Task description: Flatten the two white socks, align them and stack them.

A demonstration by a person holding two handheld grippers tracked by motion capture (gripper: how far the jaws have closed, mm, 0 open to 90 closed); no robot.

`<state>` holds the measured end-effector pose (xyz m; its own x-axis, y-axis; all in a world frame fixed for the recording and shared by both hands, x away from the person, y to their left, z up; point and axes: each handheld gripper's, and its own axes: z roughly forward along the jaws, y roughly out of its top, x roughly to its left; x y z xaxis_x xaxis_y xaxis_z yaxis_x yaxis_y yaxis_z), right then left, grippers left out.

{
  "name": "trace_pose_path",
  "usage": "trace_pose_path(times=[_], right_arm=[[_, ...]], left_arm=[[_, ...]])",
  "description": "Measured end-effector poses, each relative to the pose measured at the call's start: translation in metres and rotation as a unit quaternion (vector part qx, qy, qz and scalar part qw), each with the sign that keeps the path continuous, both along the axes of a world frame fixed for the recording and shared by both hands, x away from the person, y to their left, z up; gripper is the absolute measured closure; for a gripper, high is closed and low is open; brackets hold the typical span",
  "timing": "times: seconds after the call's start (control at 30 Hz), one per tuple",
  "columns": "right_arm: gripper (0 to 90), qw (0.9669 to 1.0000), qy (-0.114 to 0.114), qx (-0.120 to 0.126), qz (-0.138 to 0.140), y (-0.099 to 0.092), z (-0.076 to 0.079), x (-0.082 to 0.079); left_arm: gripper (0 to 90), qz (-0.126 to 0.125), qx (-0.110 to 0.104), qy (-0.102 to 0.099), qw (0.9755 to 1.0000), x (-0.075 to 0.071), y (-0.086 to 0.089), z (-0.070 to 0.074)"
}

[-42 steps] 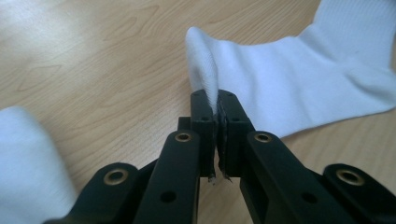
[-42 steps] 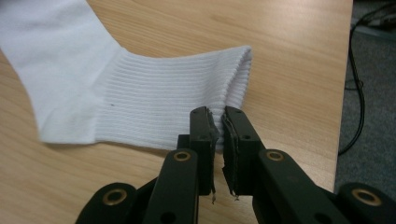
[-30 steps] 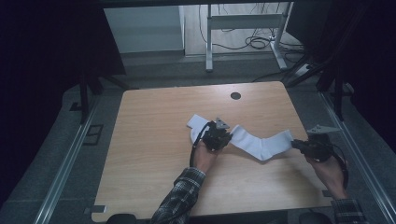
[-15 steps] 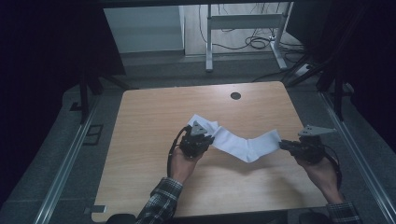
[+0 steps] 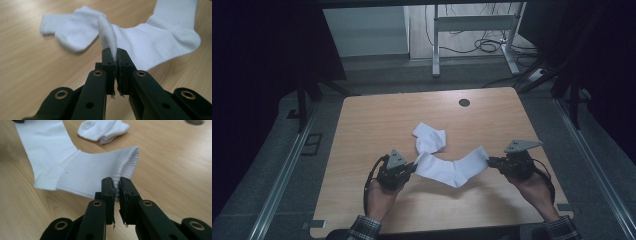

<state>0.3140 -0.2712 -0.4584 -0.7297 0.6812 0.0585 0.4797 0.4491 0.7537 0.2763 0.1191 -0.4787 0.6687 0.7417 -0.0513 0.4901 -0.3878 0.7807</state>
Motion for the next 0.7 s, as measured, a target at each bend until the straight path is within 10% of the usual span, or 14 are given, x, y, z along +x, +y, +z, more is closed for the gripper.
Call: trace_pose_path(times=[0.57, 0.7], right_arm=[[79.1, 0.9948, 0.042, -0.088, 0.031, 0.023, -0.061, 0.006], [74.0, 0.9961, 0.038, -0.076, 0.025, 0.02, -0.057, 0.006]], left_arm=[[81.5, 0.027, 0.04, 0.06, 0.997, -0.009, 0.008, -0.053], [72.5, 0.031, 0.041, 0.051, 0.9974, -0.008, 0.008, -0.052]])
